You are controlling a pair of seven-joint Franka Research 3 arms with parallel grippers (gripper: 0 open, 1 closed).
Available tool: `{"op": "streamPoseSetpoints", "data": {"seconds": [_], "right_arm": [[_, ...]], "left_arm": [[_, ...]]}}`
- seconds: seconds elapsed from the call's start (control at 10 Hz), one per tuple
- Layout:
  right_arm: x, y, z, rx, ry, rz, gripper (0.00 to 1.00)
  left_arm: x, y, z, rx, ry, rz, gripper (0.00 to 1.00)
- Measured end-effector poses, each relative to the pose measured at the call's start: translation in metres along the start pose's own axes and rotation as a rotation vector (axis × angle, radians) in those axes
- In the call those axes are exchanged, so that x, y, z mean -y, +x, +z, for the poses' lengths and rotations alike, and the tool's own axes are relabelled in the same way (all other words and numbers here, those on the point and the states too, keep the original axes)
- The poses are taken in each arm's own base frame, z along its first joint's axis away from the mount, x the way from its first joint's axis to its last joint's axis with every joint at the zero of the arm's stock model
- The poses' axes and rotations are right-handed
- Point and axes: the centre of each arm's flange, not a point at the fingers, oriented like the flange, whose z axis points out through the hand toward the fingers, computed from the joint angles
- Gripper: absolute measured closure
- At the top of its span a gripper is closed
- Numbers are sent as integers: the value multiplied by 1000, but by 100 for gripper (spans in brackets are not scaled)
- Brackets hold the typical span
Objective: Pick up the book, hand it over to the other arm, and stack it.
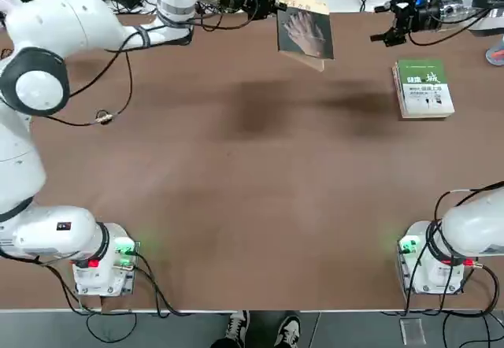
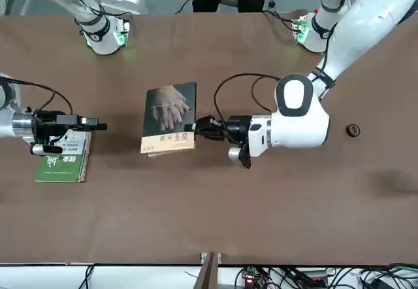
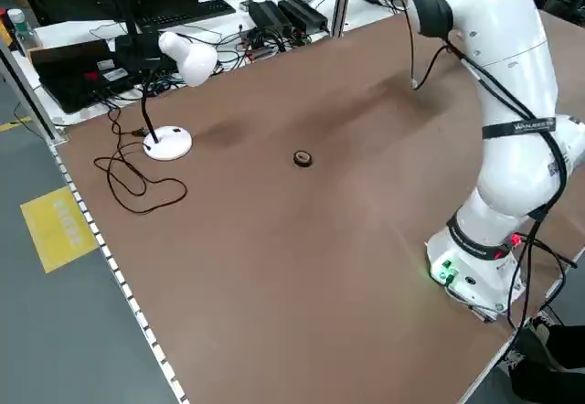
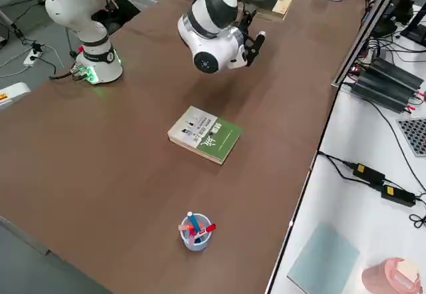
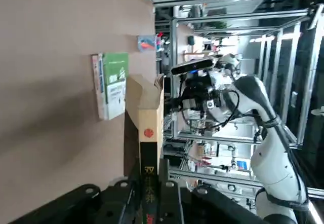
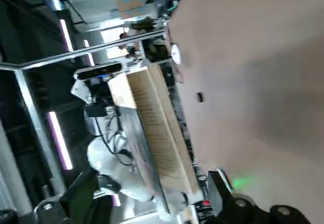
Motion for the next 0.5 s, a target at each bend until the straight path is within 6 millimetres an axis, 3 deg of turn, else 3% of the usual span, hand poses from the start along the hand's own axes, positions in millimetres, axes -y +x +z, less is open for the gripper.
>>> {"op": "streamPoseSetpoints", "data": {"seconds": [0.2, 0.5], "right_arm": [[-8, 0, 5, 6, 6, 5, 0], [-33, 2, 9, 14, 6, -1, 0]], "left_arm": [[4, -1, 13, -10, -33, 4, 99], [4, 1, 17, -19, -68, -7, 99]]}}
